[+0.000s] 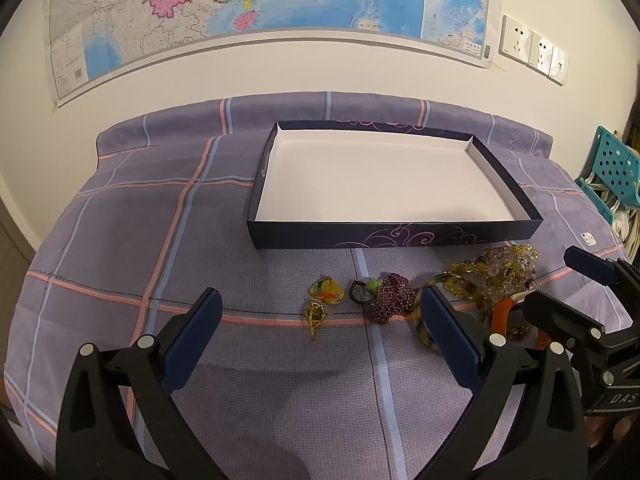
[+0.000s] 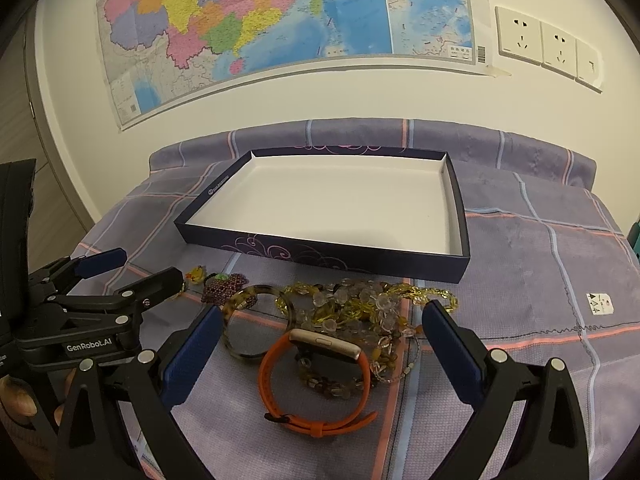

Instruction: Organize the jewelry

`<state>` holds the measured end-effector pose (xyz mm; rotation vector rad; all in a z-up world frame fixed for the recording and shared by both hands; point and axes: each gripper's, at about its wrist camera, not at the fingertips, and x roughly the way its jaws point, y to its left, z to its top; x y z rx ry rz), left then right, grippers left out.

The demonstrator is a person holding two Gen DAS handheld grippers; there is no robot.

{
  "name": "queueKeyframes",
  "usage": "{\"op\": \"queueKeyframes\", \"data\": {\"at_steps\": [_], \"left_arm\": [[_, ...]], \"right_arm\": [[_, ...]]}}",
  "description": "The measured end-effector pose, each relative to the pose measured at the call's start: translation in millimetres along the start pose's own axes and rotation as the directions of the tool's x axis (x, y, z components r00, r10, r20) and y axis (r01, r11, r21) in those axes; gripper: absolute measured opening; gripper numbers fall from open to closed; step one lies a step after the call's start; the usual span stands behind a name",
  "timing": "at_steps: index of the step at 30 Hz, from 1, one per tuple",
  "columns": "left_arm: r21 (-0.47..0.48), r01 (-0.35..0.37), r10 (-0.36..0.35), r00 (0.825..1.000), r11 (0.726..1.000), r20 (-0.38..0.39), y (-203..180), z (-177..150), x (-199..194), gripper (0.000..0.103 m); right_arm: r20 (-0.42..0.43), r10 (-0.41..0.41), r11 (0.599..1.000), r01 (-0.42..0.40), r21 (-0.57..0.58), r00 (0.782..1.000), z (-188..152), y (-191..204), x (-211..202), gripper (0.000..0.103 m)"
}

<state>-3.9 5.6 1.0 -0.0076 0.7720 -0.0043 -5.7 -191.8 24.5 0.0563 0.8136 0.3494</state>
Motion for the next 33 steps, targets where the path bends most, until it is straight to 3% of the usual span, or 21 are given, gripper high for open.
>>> {"op": "queueKeyframes", "data": {"at_steps": [33], "left_arm": [[0.006, 0.002, -0.002, 1.000, 1.000, -0.009, -6.4, -5.7, 7.9, 0.097]], "right_arm": [[-0.005, 0.009, 1.000, -0.009, 0.008, 1.000, -3.5, -1.1, 2.6, 0.096]]}}
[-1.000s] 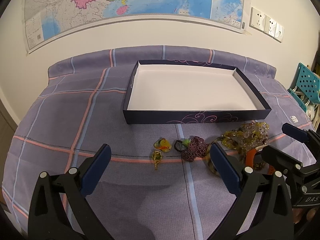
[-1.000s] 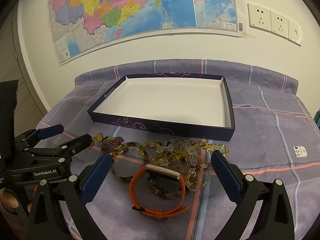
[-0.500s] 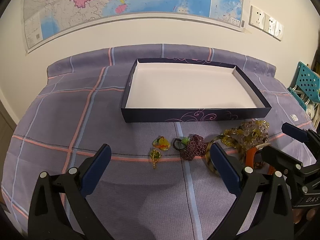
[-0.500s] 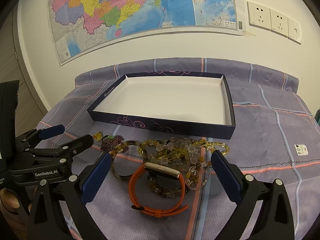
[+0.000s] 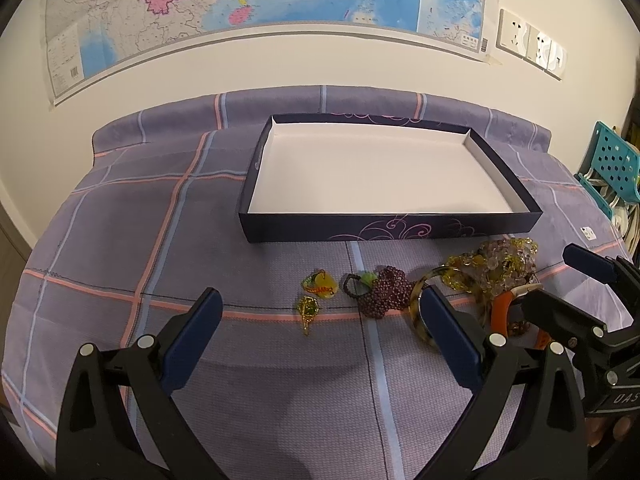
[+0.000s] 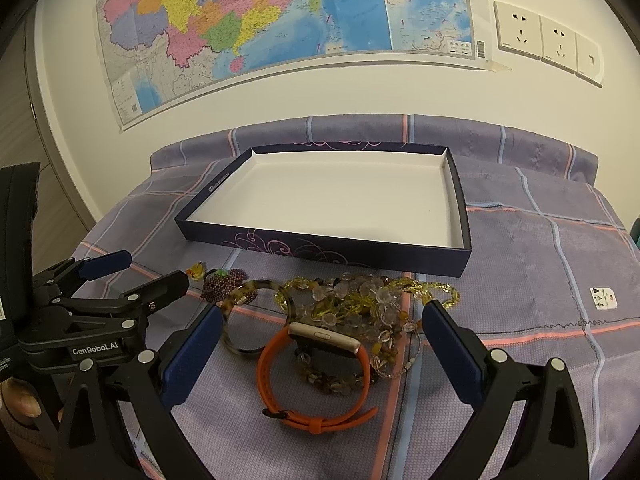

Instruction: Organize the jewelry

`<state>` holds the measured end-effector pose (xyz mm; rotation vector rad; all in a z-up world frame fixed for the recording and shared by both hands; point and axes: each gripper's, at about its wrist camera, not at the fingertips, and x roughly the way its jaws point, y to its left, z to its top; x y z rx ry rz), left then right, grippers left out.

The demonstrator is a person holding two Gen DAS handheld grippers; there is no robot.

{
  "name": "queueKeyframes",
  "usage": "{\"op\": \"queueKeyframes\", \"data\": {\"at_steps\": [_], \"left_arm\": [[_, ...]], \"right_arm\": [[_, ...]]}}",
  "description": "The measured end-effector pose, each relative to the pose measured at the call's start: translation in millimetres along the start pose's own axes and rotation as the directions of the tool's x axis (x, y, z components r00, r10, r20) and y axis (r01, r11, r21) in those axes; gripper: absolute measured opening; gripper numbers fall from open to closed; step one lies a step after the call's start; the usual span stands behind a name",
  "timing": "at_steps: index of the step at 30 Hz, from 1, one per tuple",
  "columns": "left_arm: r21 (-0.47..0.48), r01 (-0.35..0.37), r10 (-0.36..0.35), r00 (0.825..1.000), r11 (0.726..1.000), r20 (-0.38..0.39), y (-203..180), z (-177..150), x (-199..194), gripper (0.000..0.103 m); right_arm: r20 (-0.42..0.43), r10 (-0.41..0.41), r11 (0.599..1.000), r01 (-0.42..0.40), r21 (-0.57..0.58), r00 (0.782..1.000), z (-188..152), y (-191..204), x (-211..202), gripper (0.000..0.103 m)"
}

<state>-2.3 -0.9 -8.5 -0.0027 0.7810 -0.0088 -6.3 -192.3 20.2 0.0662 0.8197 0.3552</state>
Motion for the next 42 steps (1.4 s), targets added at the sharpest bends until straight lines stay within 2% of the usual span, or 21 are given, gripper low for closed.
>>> {"op": "queueKeyframes", "data": {"at_steps": [20, 29, 33, 35, 37, 40, 42], "left_arm": [[0.013, 0.004, -0.003, 1.000, 1.000, -0.012, -5.3, -3.3, 4.3, 0.097], [0.033, 0.015, -0.014, 1.000, 0.999, -0.022, -7.7, -5.9, 7.3, 0.097], [0.051, 0.038, -0.036, 0.999, 0.998, -0.033, -11.2, -8.3, 9.2, 0.097], [0.063, 0.054, -0.051, 0.998, 0.997, -0.037, -13.1, -9.0, 10.1, 0.093], [0.075, 0.082, -0.079, 0.996, 0.994, -0.044, -16.1, -9.3, 10.2, 0.084], [0.087, 0.140, -0.134, 0.989, 0.986, -0.067, -21.4, -9.7, 12.5, 0.075], [0.089, 0.168, -0.160, 0.983, 0.982, -0.085, -24.6, -10.6, 14.9, 0.071]], "right_arm": [[-0.008, 0.006, 1.000, -0.006, 0.012, 1.000, -2.7, -2.8, 0.2, 0.096], [-0.037, 0.013, 0.999, -0.012, 0.035, 0.999, -8.4, -16.4, -0.1, 0.095], [-0.066, 0.035, 0.999, -0.032, 0.037, 0.997, -15.5, -20.8, -1.5, 0.083], [-0.080, 0.046, 0.999, -0.043, 0.033, 0.996, -19.0, -20.8, -1.5, 0.075], [-0.092, 0.057, 0.998, -0.055, 0.029, 0.994, -22.4, -20.6, -1.2, 0.063], [-0.112, 0.073, 0.997, -0.070, 0.032, 0.991, -25.6, -21.3, 0.6, 0.048], [-0.121, 0.075, 0.997, -0.072, 0.033, 0.990, -26.4, -22.0, 1.7, 0.045]]}}
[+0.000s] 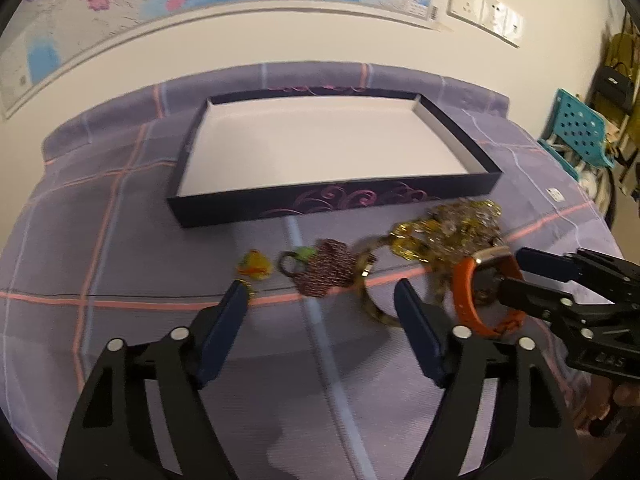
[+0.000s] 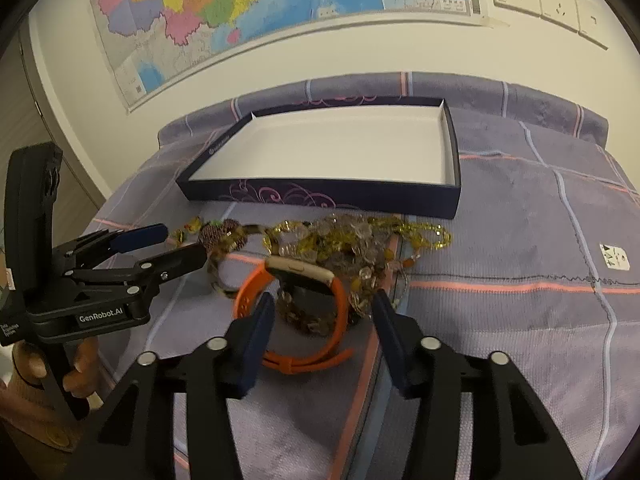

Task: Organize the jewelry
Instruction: 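Move the right tool to the orange watch while the left tool approaches the tortoiseshell bangle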

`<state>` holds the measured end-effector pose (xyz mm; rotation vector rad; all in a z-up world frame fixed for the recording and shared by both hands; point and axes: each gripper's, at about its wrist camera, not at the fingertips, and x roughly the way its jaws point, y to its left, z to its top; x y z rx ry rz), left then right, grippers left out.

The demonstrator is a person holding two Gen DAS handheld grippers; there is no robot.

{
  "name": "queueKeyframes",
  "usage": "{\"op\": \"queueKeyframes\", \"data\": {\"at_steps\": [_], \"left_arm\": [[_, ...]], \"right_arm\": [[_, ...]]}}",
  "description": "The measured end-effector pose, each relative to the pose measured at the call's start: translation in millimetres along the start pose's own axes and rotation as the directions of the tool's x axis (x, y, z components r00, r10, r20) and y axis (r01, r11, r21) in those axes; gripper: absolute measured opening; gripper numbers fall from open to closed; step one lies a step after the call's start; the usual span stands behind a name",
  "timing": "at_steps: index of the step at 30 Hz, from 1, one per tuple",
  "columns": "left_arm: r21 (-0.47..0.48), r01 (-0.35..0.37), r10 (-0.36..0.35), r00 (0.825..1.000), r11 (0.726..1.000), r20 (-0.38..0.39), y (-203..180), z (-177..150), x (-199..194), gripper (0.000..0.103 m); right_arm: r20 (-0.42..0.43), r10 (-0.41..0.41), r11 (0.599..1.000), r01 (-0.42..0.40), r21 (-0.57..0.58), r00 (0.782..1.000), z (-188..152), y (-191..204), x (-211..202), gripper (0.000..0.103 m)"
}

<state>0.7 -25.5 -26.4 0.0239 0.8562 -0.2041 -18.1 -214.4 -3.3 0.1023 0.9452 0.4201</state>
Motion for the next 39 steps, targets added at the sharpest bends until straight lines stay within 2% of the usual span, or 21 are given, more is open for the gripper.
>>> {"op": "queueKeyframes", "data": {"at_steps": [5, 6, 11, 14, 16, 18, 23, 26, 29, 31, 33, 39], "left_arm": [[-0.006, 0.064, -0.064, 0.996, 0.998, -0.065, -2.1, 2.3, 13.9, 0.055], [-0.006, 0.074, -0.075, 0.994, 0.997, -0.076, -2.0, 3.0, 16.1, 0.048], [0.021, 0.088, -0.085, 0.992, 0.996, -0.094, -7.5, 6.6, 23.6, 0.047], [0.026, 0.095, -0.091, 0.990, 0.995, -0.107, -8.0, 8.9, 25.7, 0.045], [0.034, 0.102, -0.098, 0.988, 0.994, -0.118, -7.1, 10.5, 23.3, 0.029], [0.026, 0.128, -0.124, 0.983, 0.991, -0.133, -6.6, 11.8, 22.7, 0.020], [0.041, 0.123, -0.116, 0.984, 0.992, -0.137, -7.4, 9.0, 20.6, 0.022], [0.056, 0.127, -0.118, 0.983, 0.990, -0.141, -9.3, 8.7, 21.4, 0.026], [0.069, 0.125, -0.114, 0.984, 0.990, -0.139, -11.2, 9.4, 23.1, 0.026], [0.070, 0.115, -0.105, 0.985, 0.991, -0.137, -10.8, 10.2, 23.8, 0.014], [0.056, 0.107, -0.099, 0.986, 0.993, -0.133, -8.4, 10.1, 23.6, 0.009], [0.030, 0.118, -0.114, 0.987, 0.993, -0.111, -0.7, 9.9, 13.5, 0.007]], "right_arm": [[-0.020, 0.014, 1.000, -0.014, 0.013, 1.000, -2.5, -3.6, 2.7, 0.033], [-0.026, 0.015, 1.000, -0.015, 0.018, 1.000, -2.6, -5.3, 3.5, 0.032], [-0.030, 0.030, 0.999, -0.029, 0.034, 0.999, -2.9, -9.0, 5.0, 0.030], [-0.032, 0.038, 0.998, -0.037, 0.042, 0.999, -2.7, -10.6, 4.2, 0.021], [-0.030, 0.051, 0.998, -0.049, 0.049, 0.998, -2.5, -12.4, 3.8, 0.017], [-0.030, 0.050, 0.998, -0.049, 0.044, 0.998, -2.1, -12.0, 3.5, 0.016], [-0.034, 0.048, 0.998, -0.046, 0.037, 0.998, -0.3, -11.2, 2.6, 0.016], [-0.048, 0.046, 0.999, -0.045, 0.022, 0.998, 0.5, -8.1, 6.0, 0.021], [-0.042, 0.043, 0.999, -0.042, 0.021, 0.998, 1.0, -7.8, 6.2, 0.017], [-0.036, 0.047, 0.999, -0.046, 0.020, 0.998, 1.1, -8.3, 5.5, 0.013], [-0.030, 0.058, 0.998, -0.057, 0.022, 0.998, 1.9, -8.1, 3.7, 0.008], [-0.013, 0.080, 0.997, -0.080, 0.008, 0.997, 6.8, -6.9, -7.6, 0.009]]}}
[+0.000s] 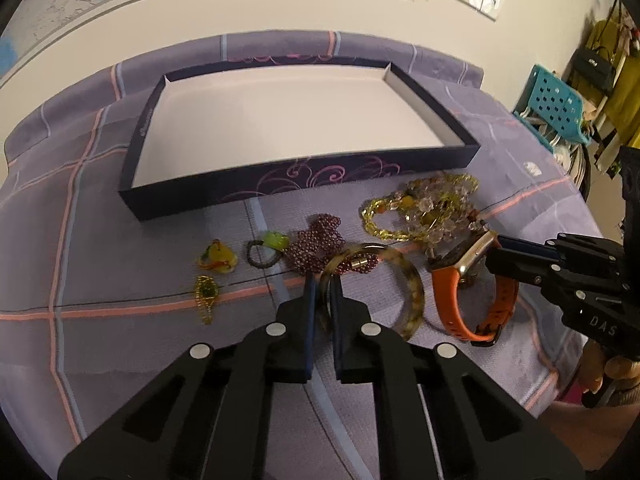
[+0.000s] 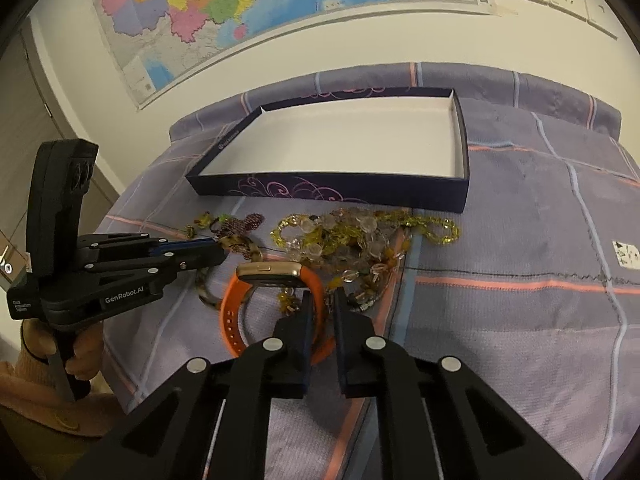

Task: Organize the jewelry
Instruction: 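Move the right tool to the orange watch while the left tool approaches the tortoiseshell bangle, then close the right tool on the orange watch while the left tool grasps the tortoiseshell bangle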

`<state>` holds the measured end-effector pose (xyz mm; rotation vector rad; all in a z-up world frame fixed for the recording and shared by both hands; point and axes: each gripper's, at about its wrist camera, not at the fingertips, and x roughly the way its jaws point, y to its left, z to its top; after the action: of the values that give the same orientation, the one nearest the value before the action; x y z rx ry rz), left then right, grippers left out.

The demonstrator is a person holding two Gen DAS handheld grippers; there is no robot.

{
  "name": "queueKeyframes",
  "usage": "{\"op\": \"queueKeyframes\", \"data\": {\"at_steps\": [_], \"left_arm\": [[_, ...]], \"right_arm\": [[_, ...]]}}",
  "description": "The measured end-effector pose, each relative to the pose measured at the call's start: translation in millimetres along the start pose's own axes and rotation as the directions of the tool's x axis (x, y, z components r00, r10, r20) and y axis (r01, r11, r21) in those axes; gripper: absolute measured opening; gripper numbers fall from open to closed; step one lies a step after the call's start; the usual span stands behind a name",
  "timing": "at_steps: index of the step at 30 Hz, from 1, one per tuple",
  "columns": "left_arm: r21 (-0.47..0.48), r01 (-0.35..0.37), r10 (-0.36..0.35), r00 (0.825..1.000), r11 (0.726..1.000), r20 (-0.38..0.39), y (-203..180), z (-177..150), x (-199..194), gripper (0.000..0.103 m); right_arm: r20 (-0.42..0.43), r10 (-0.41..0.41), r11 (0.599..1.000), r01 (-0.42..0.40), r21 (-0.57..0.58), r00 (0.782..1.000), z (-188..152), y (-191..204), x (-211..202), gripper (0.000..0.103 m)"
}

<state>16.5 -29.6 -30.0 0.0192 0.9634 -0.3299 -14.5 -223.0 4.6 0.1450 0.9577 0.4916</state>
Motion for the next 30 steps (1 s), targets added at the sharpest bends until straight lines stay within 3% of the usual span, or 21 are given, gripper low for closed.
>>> {"op": "queueKeyframes", "data": {"at_steps": [6, 8, 14, 18, 21, 24, 28, 30], "left_arm": [[-0.030, 0.053, -0.051, 0.997, 0.998, 0.057, 12.8, 6.3, -24.8, 0.008], [-0.040, 0.059, -0.056, 0.995, 0.997, 0.077, 16.5, 10.1, -30.8, 0.007], [-0.052, 0.068, -0.062, 0.993, 0.996, 0.102, 20.4, 16.5, -36.7, 0.008], [-0.061, 0.068, -0.063, 0.994, 0.996, 0.084, 21.9, 12.6, -31.4, 0.008], [-0.067, 0.072, -0.067, 0.994, 0.995, 0.084, 24.8, 10.8, -29.1, 0.008], [-0.071, 0.075, -0.069, 0.994, 0.995, 0.081, 25.9, 9.9, -26.5, 0.008], [-0.068, 0.077, -0.072, 0.995, 0.995, 0.073, 25.0, 7.7, -23.8, 0.008], [-0.069, 0.074, -0.069, 0.995, 0.995, 0.074, 25.4, 7.8, -24.1, 0.009]], "right_arm": [[0.041, 0.010, 1.000, -0.009, -0.014, 0.999, 9.1, 0.0, -18.3, 0.009], [0.059, -0.023, 0.999, 0.025, -0.030, 0.998, 13.1, 0.6, -23.4, 0.009], [-0.010, -0.065, 0.996, 0.064, -0.065, 0.998, 6.7, 2.8, -5.5, 0.008], [-0.022, -0.096, 0.994, 0.095, -0.057, 0.995, -3.7, 0.2, -3.3, 0.028], [-0.044, -0.094, 0.993, 0.090, -0.071, 0.995, -10.1, 3.3, -2.9, 0.029], [-0.065, -0.085, 0.994, 0.079, -0.078, 0.994, -12.3, 7.4, 2.8, 0.026], [-0.073, -0.095, 0.993, 0.089, -0.082, 0.993, -10.4, 9.5, 9.8, 0.009], [-0.068, -0.071, 0.995, 0.066, -0.073, 0.995, -8.8, 7.9, 7.3, 0.006]]}}
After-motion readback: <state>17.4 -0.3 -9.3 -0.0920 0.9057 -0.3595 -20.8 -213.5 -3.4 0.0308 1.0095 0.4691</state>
